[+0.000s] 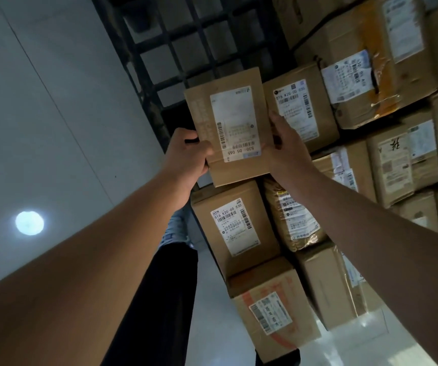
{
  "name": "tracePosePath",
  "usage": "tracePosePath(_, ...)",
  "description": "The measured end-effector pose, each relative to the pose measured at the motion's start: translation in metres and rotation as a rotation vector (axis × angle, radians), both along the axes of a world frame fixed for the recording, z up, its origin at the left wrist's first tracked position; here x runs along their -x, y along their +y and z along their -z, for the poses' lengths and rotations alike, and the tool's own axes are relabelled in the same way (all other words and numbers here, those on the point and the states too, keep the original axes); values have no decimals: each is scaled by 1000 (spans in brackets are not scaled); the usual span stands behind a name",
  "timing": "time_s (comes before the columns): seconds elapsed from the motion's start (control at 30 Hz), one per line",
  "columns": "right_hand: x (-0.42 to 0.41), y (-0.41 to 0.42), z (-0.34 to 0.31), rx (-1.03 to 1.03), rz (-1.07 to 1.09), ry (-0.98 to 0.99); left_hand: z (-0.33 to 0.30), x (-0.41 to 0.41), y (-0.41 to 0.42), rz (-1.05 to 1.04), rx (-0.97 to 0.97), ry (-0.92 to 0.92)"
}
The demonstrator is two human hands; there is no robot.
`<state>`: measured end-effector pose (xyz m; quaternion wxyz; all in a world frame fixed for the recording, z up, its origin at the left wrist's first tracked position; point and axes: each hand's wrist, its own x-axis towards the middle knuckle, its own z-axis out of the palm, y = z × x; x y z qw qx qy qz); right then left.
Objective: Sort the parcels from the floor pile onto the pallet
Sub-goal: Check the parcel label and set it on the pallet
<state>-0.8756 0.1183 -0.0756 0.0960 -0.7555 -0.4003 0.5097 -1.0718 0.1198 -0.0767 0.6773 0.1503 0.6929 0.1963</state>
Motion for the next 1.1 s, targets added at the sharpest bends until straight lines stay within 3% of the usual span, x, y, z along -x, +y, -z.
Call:
tracePosePath(0.43, -1, -1, 25, 31, -19, -93, 28, -13, -12, 70, 5, -24)
tracePosePath(0.77, 0, -6, 34, -111, -117, -307, 31, -11, -16, 104, -15, -1)
tracePosePath(0.9, 3, -13, 33, -203, -244, -459, 30, -13, -17, 154, -45, 21)
tracePosePath(1.1, 7, -14, 28, -98, -452, -601, 31, -12, -11, 314, -103, 148)
